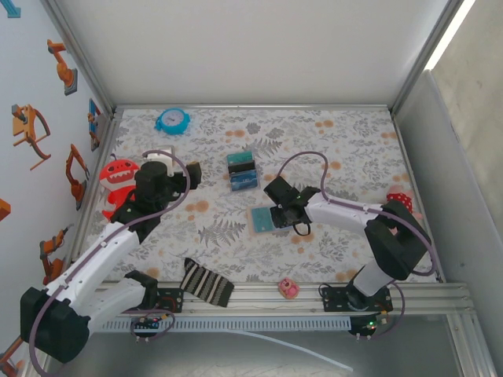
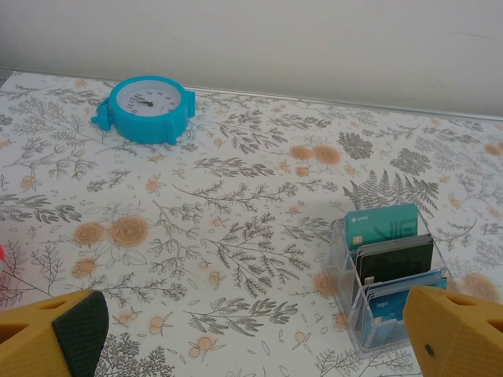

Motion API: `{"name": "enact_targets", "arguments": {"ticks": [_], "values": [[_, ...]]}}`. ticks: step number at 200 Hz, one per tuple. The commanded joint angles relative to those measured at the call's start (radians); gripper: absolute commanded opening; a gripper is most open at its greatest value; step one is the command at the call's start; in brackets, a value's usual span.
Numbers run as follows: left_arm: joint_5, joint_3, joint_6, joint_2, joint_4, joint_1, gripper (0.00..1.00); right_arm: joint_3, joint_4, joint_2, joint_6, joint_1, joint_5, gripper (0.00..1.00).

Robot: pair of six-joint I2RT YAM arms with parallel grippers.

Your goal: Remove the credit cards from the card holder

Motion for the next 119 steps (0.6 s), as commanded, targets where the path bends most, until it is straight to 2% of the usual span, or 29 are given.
{"name": "enact_targets", "arguments": {"ticks": [1, 43, 80, 119], "values": [[-0.033, -0.004, 0.009, 0.009, -0.023, -0.026, 0.97, -0.026, -0.023, -0.032, 0.037, -0.026, 0.025, 0.34], [-0.087, -0.048, 0.001, 0.021, -0.048, -0.113, 0.97, -0.070, -0.024, -0.058, 0.073, -0.088, 0.007, 0.32], [-0.117, -0.075, -0.049, 0.096, -0.044, -0.212, 0.97, -0.098, -0.017, -0.124, 0.095, -0.142, -0.021, 0.28], [-0.143, -0.100, -0.085, 0.216, 0.042, -0.329, 0.97, -0.132, 0.070, -0.191, 0.100, -0.171, -0.153, 0.25]]}}
